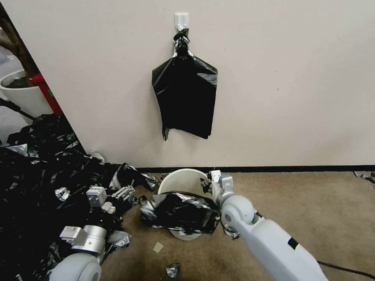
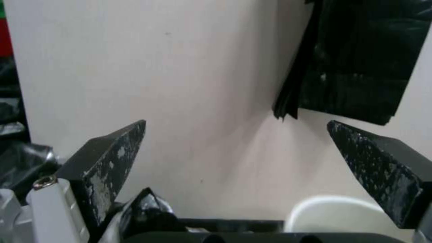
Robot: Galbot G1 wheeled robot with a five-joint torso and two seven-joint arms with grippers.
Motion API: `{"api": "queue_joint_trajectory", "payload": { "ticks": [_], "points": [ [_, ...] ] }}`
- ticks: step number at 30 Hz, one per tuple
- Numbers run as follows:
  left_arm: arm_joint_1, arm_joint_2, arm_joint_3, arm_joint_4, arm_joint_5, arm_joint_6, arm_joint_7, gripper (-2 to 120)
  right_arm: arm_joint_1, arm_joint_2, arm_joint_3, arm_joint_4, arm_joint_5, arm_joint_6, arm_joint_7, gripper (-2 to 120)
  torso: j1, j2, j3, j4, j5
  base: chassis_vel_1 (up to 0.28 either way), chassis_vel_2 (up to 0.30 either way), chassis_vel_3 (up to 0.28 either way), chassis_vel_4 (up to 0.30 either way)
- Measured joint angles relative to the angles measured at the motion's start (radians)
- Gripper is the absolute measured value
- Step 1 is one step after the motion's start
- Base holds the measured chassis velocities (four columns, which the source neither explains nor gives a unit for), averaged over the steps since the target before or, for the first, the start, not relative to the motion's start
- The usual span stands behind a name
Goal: Place a trash bag onto the trash bin.
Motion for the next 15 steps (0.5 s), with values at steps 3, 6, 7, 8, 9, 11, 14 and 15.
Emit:
{"api": "queue_joint_trajectory", "payload": {
  "ticks": [3, 6, 7, 8, 9, 11, 14, 15],
  "points": [
    [-0.006, 0.000, 0.009, 0.009, 0.000, 0.001, -0.013, 100, -0.063, 0.032, 0.002, 0.051, 0.044, 0.113, 0.158, 7, 0.000, 0.000, 0.000, -0.0001, -0.0001, 0.000, 0.000, 0.000, 0.000],
    [-0.011, 0.000, 0.015, 0.015, 0.001, 0.002, -0.023, 100, -0.111, 0.055, 0.013, 0.083, 0.074, 0.216, 0.239, 7, 0.000, 0.000, 0.000, -0.0002, -0.0002, 0.000, 0.000, 0.000, 0.000],
    [-0.011, 0.000, 0.015, 0.015, 0.001, 0.002, -0.023, 100, -0.111, 0.055, 0.013, 0.083, 0.074, 0.216, 0.239, 7, 0.000, 0.000, 0.000, -0.0002, -0.0002, 0.000, 0.000, 0.000, 0.000],
    [-0.012, -0.001, 0.018, 0.017, 0.001, 0.003, -0.029, 100, -0.138, 0.067, 0.026, 0.095, 0.075, 0.275, 0.271, 7, 0.000, 0.000, 0.000, -0.0003, -0.0003, 0.000, 0.000, 0.000, 0.000],
    [-0.013, -0.001, 0.020, 0.018, 0.001, 0.004, -0.031, 100, -0.147, 0.070, 0.030, 0.097, 0.071, 0.290, 0.277, 7, 0.000, 0.000, 0.000, -0.0003, -0.0003, 0.000, 0.000, 0.000, 0.000],
    [-0.014, -0.002, 0.025, 0.019, 0.001, 0.007, -0.035, 100, -0.165, 0.075, 0.038, 0.100, 0.055, 0.318, 0.287, 7, 0.000, 0.000, 0.000, -0.0004, -0.0003, 0.000, 0.000, 0.000, 0.000],
    [-0.014, -0.005, 0.034, 0.020, 0.004, 0.017, -0.044, 100, -0.186, 0.086, 0.041, 0.108, 0.035, 0.344, 0.313, 7, 0.000, 0.000, 0.000, -0.0004, -0.0004, 0.000, 0.000, 0.000, 0.000],
    [-0.013, -0.008, 0.039, 0.020, 0.007, 0.024, -0.053, 100, -0.192, 0.093, 0.041, 0.109, 0.031, 0.351, 0.328, 7, 0.000, 0.000, 0.000, -0.0004, -0.0004, 0.000, 0.000, 0.000, 0.000]
  ]
}}
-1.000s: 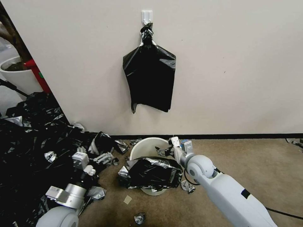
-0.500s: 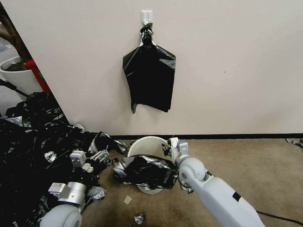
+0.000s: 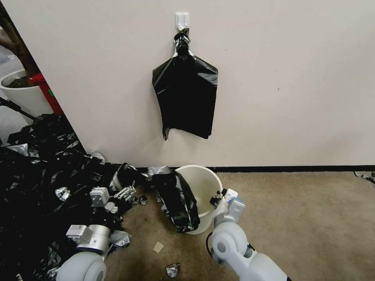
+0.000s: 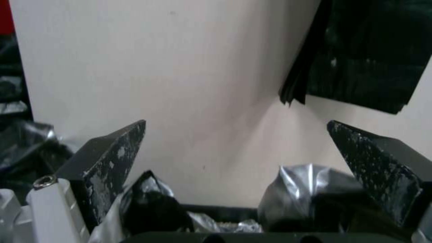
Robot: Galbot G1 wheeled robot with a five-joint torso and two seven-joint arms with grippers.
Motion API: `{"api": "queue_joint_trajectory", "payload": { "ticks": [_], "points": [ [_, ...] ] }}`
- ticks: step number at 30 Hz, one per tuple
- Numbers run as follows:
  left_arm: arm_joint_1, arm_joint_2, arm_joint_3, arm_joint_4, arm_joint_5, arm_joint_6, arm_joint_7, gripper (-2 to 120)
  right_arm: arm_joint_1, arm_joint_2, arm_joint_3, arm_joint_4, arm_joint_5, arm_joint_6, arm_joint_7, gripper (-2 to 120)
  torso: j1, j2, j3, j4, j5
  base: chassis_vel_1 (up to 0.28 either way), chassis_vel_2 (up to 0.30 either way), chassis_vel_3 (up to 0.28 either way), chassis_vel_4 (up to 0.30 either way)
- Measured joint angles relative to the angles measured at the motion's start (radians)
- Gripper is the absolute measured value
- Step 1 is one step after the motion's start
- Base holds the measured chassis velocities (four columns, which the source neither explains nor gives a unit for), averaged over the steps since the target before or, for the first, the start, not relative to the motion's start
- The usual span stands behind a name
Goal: Place a trash bag onto the trash bin.
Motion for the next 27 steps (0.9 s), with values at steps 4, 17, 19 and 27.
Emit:
{"api": "queue_joint_trajectory", "payload": {
  "ticks": [4, 17, 19, 27],
  "points": [
    [0.002, -0.007, 0.016, -0.005, 0.004, 0.036, -0.046, 100, -0.010, 0.010, 0.007, -0.019, -0.007, 0.018, -0.012, 7, 0.000, 0.000, 0.000, 0.0000, -0.0002, 0.000, 0.000, 0.000, 0.000],
    [0.000, -0.036, 0.039, -0.027, 0.013, 0.092, -0.121, 100, -0.116, -0.063, 0.016, 0.008, -0.451, 0.250, -0.306, 54, 0.000, 0.000, 0.000, -0.0002, 0.0000, 0.000, 0.000, 0.000, 0.000],
    [0.000, -0.040, 0.042, -0.024, 0.015, 0.094, -0.123, 100, -0.119, -0.068, 0.004, 0.020, -0.447, 0.264, -0.374, 59, 0.000, 0.000, 0.000, 0.0000, 0.0001, 0.000, 0.000, 0.000, 0.000],
    [-0.013, -0.054, 0.061, 0.009, -0.013, 0.136, -0.152, 100, -0.054, -0.089, -0.052, 0.023, -0.295, 0.013, -0.561, 65, 0.000, 0.000, 0.000, 0.0002, 0.0000, 0.000, 0.000, 0.000, 0.000]
  ]
}}
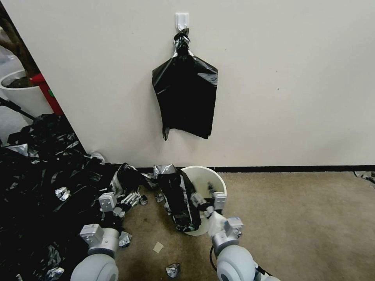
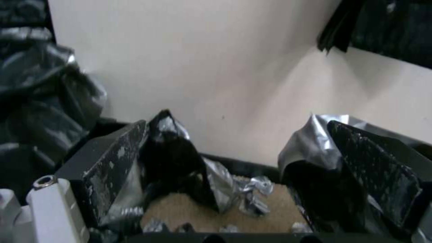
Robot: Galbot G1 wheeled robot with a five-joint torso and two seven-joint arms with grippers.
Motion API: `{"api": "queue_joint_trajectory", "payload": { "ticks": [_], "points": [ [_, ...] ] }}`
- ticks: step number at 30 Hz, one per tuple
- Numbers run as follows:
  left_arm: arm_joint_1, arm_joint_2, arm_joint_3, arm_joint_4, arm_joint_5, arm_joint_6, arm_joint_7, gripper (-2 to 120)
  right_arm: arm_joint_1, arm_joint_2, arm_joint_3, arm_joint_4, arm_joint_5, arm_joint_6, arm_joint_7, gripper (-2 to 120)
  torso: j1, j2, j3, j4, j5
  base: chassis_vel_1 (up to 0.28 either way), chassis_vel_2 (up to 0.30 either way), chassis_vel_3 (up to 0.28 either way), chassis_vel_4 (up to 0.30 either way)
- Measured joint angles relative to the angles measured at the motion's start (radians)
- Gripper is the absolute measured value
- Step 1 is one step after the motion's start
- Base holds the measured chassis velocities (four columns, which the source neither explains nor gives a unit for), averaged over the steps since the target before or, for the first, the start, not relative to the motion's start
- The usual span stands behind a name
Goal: Place a trash bag onto the trash bin.
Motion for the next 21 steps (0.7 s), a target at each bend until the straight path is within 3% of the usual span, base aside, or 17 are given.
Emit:
{"api": "queue_joint_trajectory", "payload": {
  "ticks": [4, 8, 15, 18, 20, 21],
  "points": [
    [0.002, -0.003, 0.001, 0.001, -0.004, 0.003, -0.004, 100, 0.016, 0.000, -0.007, 0.001, 0.017, -0.049, 0.004, 57, 0.000, 0.000, 0.000, -0.0001, 0.0000, 0.000, 0.000, 0.000, 0.000],
    [0.008, -0.003, -0.006, 0.005, -0.004, 0.004, -0.004, 100, 0.043, -0.002, -0.019, 0.035, 0.108, -0.156, 0.016, 35, 0.000, 0.000, 0.000, -0.0001, 0.0000, 0.000, 0.000, 0.000, 0.000],
    [0.004, 0.004, -0.001, 0.005, -0.021, 0.012, -0.004, 100, 0.055, 0.005, -0.023, 0.035, 0.118, -0.226, 0.039, 12, 0.000, 0.000, 0.000, -0.0001, 0.0000, 0.000, 0.000, 0.000, 0.000],
    [-0.005, 0.009, 0.017, -0.004, -0.089, 0.056, -0.002, 100, 0.056, 0.009, -0.022, 0.032, 0.117, -0.230, 0.044, 0, 0.000, 0.000, 0.000, -0.0002, 0.0001, 0.000, 0.000, 0.000, 0.000],
    [-0.010, 0.010, 0.024, -0.007, -0.117, 0.076, 0.000, 100, 0.056, 0.010, -0.021, 0.031, 0.116, -0.227, 0.045, 0, 0.000, 0.000, 0.000, -0.0001, 0.0001, 0.000, 0.000, 0.000, 0.000],
    [-0.022, 0.011, 0.042, -0.009, -0.173, 0.122, 0.010, 100, 0.056, 0.013, -0.018, 0.028, 0.111, -0.217, 0.046, 0, 0.000, 0.000, 0.000, -0.0002, 0.0000, 0.000, 0.000, 0.000, 0.000]
  ]
}}
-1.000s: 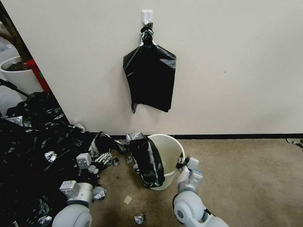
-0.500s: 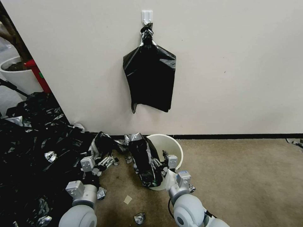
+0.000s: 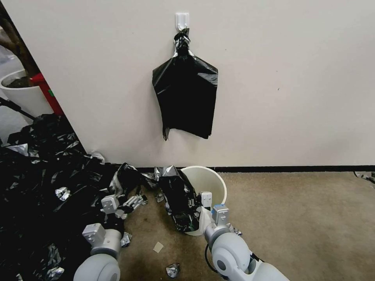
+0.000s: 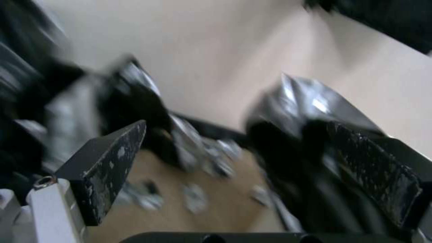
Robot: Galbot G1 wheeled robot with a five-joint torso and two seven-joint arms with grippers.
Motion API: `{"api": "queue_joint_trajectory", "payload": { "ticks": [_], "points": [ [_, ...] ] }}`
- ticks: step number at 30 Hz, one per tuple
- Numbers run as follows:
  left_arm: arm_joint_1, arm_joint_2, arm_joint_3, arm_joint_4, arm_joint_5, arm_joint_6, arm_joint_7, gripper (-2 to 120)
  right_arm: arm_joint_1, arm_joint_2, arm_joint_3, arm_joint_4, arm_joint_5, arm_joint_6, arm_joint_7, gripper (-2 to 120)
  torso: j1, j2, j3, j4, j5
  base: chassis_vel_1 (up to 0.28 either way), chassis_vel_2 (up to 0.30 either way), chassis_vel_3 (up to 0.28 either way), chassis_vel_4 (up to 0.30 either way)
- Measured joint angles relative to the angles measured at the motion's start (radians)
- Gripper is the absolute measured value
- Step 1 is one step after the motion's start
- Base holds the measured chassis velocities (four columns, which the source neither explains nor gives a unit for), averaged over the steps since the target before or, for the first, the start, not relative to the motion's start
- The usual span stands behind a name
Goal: Place a trash bag onto the trash bin.
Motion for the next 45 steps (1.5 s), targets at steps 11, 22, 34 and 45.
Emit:
{"api": "queue_joint_trajectory", "payload": {
  "ticks": [11, 22, 34, 45],
  "points": [
    [-0.117, -0.072, 0.082, 0.072, -0.177, 0.176, 0.008, 100, -0.028, 0.030, 0.015, -0.018, -0.128, 0.066, -0.004, 0, 0.000, 0.000, 0.000, -0.0001, 0.0001, 0.000, 0.000, 0.000, 0.000],
    [-0.211, -0.124, 0.161, 0.165, -0.158, 0.215, -0.023, 92, -0.053, 0.056, 0.034, -0.049, -0.310, 0.116, -0.024, 0, 0.000, 0.000, 0.000, 0.0000, 0.0001, 0.000, 0.000, 0.000, 0.000],
    [-0.283, -0.130, 0.178, 0.206, -0.169, 0.379, -0.118, 47, -0.066, 0.052, 0.042, -0.056, -0.356, 0.152, -0.040, 0, 0.000, 0.000, 0.000, 0.0000, 0.0001, 0.000, 0.000, 0.000, 0.000],
    [-0.293, -0.100, 0.178, 0.218, -0.166, 0.416, -0.129, 11, -0.051, 0.053, 0.062, -0.077, -0.401, 0.177, -0.046, 0, 0.000, 0.000, 0.000, 0.0003, 0.0004, 0.000, 0.000, 0.000, 0.000]
  ]
}}
